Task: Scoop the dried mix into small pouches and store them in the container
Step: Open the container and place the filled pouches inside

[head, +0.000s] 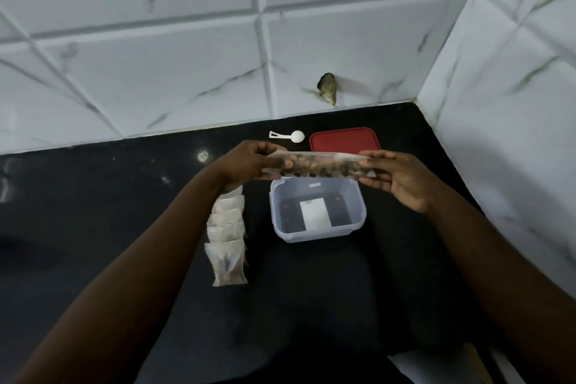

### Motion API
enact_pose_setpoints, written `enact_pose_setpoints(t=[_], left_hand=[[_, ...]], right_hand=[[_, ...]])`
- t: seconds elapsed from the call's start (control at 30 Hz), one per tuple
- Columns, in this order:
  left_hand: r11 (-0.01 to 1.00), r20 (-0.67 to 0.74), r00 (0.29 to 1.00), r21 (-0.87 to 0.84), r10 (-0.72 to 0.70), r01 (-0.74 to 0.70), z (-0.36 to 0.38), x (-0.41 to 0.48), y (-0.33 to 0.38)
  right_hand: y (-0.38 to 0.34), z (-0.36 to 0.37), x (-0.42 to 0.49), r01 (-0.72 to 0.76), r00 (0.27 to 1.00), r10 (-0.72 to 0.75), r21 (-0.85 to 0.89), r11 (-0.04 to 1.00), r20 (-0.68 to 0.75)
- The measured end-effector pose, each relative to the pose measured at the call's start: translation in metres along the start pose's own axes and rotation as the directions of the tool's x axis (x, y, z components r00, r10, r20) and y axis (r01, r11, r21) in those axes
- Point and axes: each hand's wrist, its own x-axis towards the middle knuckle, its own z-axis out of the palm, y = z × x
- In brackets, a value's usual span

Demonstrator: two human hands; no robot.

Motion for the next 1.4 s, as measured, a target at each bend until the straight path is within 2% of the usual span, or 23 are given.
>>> enact_pose_setpoints(t=[0.07,0.17,0.23,0.3,0.37,0.43,0.53,0.63,0.73,0.83,0.93,1.03,1.17,1.3,1.4], left_hand=[[0.999,-0.101,0.995,-0.036,-0.028,0.024,0.004,-0.007,-0.011],[0.992,-0.262,0.964,0.103,-0.042,0.071,0.018,-0.009,-0.028],[0.966,-0.363,0.932,0.243,0.009,0.085,0.028,-0.011,-0.035],[0.941,-0.428,0.898,0.334,0.107,0.048,0.039,-0.013,-0.039],[0.913,-0.462,0.865,0.409,0.198,0.009,0.049,-0.015,-0.039],[0.865,-0.457,0.850,0.502,0.262,0.003,0.054,-0.015,-0.038],[0.781,-0.416,0.870,0.622,0.264,0.061,0.060,-0.012,-0.039],[0.639,-0.329,0.899,0.765,0.290,0.074,0.068,-0.006,-0.041],[0.429,-0.210,0.913,0.902,0.351,0.043,0.073,0.002,-0.046],[0.307,-0.157,0.922,0.951,0.354,0.044,0.071,0.009,-0.050],[0.206,-0.119,0.936,0.977,0.330,0.052,0.072,0.013,-0.049],[0.107,-0.118,0.944,0.990,0.308,0.089,0.075,0.015,-0.048],[-0.073,-0.144,0.959,0.984,0.244,0.166,0.085,0.016,-0.053],[-0.136,-0.169,0.964,0.970,0.207,0.200,0.088,0.020,-0.055],[-0.154,-0.154,0.968,0.970,0.198,0.186,0.087,0.023,-0.057]], right_hand=[[0.005,0.010,0.004,0.035,0.996,-0.042,-0.100,0.994,-0.073],[0.012,0.025,0.006,0.076,0.970,-0.154,-0.367,0.927,-0.187],[0.014,0.033,0.005,0.109,0.937,-0.274,-0.564,0.819,-0.217],[0.016,0.040,0.004,0.143,0.905,-0.386,-0.727,0.671,-0.178],[0.018,0.043,0.004,0.172,0.876,-0.469,-0.830,0.530,-0.118],[0.019,0.044,0.004,0.181,0.855,-0.512,-0.883,0.433,-0.076],[0.022,0.043,0.002,0.175,0.861,-0.507,-0.919,0.354,-0.031],[0.028,0.044,0.001,0.202,0.875,-0.481,-0.948,0.246,0.062],[0.033,0.047,0.005,0.205,0.859,-0.489,-0.977,0.057,0.152],[0.036,0.053,0.013,0.150,0.855,-0.475,-0.977,-0.152,0.205],[0.040,0.058,0.020,0.115,0.879,-0.415,-0.949,-0.295,0.236],[0.042,0.064,0.023,0.118,0.905,-0.341,-0.919,-0.375,0.255],[0.045,0.072,0.025,0.078,0.918,-0.320,-0.897,-0.436,0.235],[0.048,0.079,0.029,0.019,0.950,-0.269,-0.887,-0.461,0.160],[0.048,0.085,0.030,0.022,0.955,-0.257,-0.899,-0.437,0.148]])
